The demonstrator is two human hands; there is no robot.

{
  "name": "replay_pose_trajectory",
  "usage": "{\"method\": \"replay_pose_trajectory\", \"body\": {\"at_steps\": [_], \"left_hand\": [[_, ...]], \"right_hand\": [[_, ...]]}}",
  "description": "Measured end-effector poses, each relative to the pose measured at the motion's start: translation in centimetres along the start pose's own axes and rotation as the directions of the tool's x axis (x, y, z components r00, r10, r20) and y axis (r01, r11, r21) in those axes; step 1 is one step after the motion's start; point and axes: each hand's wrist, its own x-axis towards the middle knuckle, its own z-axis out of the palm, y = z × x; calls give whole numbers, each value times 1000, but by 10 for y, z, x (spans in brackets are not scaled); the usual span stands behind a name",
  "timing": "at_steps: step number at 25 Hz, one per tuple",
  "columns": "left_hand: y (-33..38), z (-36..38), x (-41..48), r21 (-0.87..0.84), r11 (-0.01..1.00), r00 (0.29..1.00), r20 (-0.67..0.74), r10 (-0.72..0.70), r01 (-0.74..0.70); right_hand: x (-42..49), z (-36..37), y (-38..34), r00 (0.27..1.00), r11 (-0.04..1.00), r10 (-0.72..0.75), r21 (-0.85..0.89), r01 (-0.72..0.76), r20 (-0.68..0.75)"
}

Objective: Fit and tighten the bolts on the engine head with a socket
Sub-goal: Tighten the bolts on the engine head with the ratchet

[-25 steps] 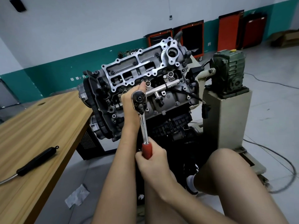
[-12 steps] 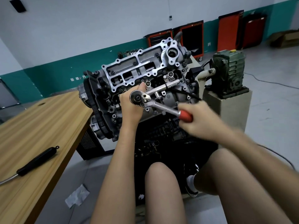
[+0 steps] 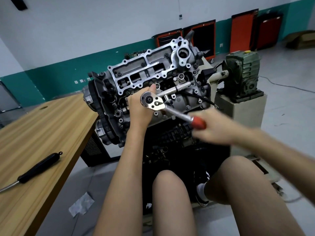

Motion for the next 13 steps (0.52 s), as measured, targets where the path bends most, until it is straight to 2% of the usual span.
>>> {"method": "replay_pose_trajectory", "body": {"at_steps": [2,4,6,8,9,11,12,13], "left_hand": [[0,1,1,-7,1000,1000,8,-10,10],[-2,1,2,-42,999,999,-28,-32,31],[-3,2,0,-54,998,998,-42,-36,34],[-1,5,-4,-40,998,998,-31,-51,50],[0,6,-5,-38,996,996,-36,-76,75],[2,5,-5,-37,996,996,-43,-83,81],[1,3,-4,-35,998,998,-39,-59,58],[1,1,-3,-30,999,999,-28,-37,36]], "right_hand": [[25,-47,10,998,961,-64,-269,67,21],[33,-53,13,996,944,-83,-323,68,-34],[13,-21,8,993,987,-32,-159,13,-116],[-11,37,-8,973,988,64,151,-31,-220],[-20,67,-21,957,937,163,342,-75,-239],[-20,120,-54,926,755,329,641,-139,-187],[-18,136,-68,921,694,359,703,-154,-153],[-17,139,-74,922,681,361,715,-158,-139]]}}
